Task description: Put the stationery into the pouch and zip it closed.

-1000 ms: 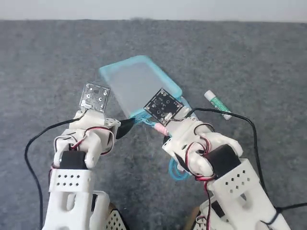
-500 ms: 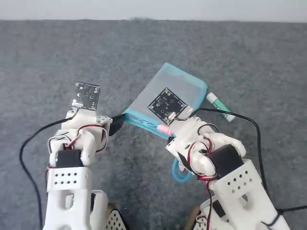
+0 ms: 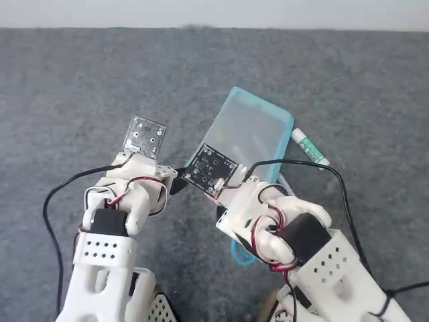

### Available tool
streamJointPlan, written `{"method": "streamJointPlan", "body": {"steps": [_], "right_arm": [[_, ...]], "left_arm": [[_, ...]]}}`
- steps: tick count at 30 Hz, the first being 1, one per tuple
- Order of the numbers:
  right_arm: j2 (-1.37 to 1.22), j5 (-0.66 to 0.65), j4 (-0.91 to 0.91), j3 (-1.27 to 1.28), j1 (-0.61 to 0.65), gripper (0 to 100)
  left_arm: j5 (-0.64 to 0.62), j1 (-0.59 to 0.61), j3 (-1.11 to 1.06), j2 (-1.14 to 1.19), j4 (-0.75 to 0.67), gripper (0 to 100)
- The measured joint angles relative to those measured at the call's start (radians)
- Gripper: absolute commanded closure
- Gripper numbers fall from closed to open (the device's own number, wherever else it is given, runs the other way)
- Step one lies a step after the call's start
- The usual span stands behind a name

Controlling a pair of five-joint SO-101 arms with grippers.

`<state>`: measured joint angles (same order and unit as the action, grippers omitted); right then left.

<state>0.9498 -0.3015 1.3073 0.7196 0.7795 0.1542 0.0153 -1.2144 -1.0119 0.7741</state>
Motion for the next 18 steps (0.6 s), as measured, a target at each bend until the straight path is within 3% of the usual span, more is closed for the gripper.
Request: {"method": "streamJointPlan", "body": {"steps": [10, 18], "right_arm": [[0.140, -0.040, 0.074, -0.057, 0.005, 99.2], [0.158, -0.066, 0.144, -0.091, 0.106, 99.2]], "left_arm": [[-0.044, -0.080, -0.055, -0.002, -0.124, 64], [-0.123, -0.213, -0.135, 0.003, -0.318, 73]]}}
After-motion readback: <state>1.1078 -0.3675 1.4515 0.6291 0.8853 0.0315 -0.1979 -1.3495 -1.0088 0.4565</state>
